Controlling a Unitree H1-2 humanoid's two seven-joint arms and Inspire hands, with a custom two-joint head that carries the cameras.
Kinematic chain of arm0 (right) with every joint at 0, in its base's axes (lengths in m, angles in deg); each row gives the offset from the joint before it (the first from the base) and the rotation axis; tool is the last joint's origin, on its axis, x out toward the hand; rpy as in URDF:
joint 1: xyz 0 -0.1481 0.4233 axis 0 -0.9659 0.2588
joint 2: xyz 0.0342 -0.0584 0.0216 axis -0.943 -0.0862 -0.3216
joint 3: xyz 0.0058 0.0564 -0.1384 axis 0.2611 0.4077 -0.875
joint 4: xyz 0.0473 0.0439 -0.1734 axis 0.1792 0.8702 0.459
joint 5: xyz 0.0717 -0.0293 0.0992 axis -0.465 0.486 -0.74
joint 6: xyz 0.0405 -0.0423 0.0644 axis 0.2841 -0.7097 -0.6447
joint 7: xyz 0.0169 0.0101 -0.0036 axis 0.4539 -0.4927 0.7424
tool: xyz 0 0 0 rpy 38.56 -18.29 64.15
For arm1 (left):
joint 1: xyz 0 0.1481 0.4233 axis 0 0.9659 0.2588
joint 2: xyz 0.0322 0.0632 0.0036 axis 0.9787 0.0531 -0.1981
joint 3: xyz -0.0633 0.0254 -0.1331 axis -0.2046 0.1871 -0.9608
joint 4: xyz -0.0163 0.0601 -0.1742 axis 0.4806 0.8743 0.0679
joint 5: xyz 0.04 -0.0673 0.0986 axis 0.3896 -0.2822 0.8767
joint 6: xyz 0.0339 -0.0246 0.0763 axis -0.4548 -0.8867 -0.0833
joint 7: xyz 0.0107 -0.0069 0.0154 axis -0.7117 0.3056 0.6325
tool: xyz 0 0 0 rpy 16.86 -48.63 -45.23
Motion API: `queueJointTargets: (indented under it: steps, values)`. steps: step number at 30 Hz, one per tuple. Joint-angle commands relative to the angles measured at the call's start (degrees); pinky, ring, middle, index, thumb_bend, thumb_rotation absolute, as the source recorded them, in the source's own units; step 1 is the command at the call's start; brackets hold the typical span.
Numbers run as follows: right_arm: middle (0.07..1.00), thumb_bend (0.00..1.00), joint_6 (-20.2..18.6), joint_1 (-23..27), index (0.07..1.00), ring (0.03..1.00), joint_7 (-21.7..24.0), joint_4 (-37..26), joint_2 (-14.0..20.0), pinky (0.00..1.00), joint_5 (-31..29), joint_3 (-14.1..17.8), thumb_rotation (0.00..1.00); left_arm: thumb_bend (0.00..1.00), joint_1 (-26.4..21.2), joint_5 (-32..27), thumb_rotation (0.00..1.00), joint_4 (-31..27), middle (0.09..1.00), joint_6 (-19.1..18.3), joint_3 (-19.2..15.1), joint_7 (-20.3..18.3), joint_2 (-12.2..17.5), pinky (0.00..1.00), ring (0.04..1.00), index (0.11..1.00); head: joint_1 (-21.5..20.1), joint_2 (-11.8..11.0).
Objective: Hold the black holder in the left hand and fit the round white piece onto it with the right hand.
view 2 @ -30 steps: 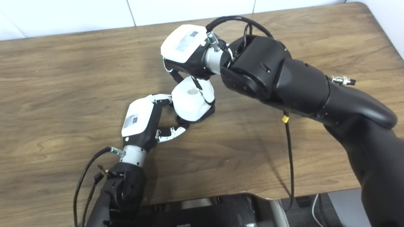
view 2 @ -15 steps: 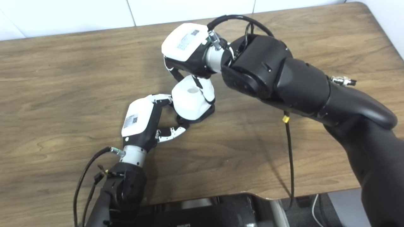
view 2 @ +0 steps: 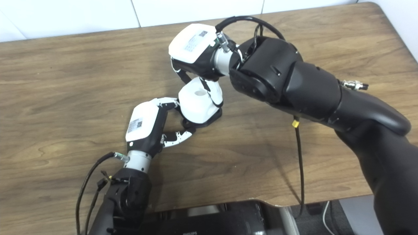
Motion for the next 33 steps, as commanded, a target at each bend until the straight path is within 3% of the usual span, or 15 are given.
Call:
queueJointTargets:
  steps: [1,33]
  values:
    - [0.745,0.52,-1.63,1.24,0.482,0.839,5.94,0.36,0.11,0.64,1.2,1.0,0.14,0.52,-1.26,0.38,0.05,-1.61,0.746,1.04,-0.08,1.11,-0.56,0.87,0.806,0.483,-0.07,0.01]
    - [0.759,0.52,-1.62,-2.11,0.482,0.877,5.94,0.12,-1.64,0.65,3.34,1.76,0.13,0.52,-1.22,0.59,0.06,-1.87,0.747,0.91,0.01,0.97,-0.68,0.87,0.809,0.483,0.04,0.22]
